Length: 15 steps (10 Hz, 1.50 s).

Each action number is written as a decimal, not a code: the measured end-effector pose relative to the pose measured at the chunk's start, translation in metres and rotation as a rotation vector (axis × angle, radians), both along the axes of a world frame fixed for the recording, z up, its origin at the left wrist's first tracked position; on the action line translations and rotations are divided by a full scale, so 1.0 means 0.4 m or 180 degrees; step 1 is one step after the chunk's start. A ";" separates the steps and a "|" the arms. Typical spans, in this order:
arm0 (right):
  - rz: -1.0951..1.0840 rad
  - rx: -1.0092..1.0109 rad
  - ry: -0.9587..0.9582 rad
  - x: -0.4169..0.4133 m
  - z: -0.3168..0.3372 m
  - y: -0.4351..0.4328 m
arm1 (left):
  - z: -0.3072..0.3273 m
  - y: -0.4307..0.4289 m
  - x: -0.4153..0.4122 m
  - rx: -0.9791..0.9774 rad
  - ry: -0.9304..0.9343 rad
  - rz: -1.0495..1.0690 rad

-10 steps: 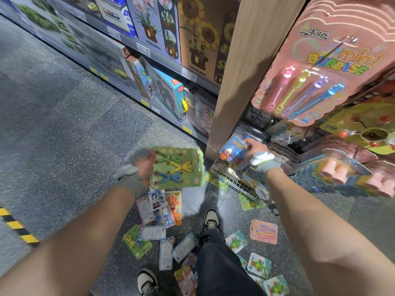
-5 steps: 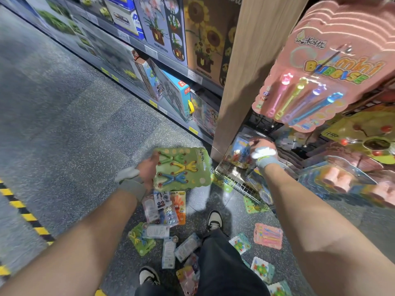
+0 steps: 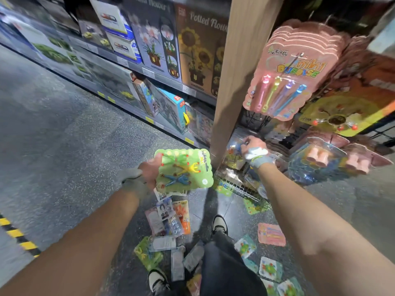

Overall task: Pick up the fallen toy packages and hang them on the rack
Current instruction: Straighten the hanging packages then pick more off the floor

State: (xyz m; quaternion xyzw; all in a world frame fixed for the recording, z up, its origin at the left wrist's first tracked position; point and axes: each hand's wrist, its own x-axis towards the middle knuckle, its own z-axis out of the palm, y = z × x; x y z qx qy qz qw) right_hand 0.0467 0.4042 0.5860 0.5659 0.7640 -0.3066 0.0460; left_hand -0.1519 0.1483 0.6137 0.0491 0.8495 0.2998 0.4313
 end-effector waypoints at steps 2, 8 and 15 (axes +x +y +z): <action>0.0077 -0.0295 0.0203 0.004 0.130 -0.126 | 0.124 0.024 0.030 0.0227 0.0051 0.0573; -0.0899 -0.0207 0.1735 0.206 0.479 -0.199 | 0.420 0.185 0.169 0.1464 -0.0455 0.0030; -0.0805 0.1265 0.1599 0.394 0.962 -0.037 | 0.736 0.312 0.335 0.1685 0.0688 -0.1988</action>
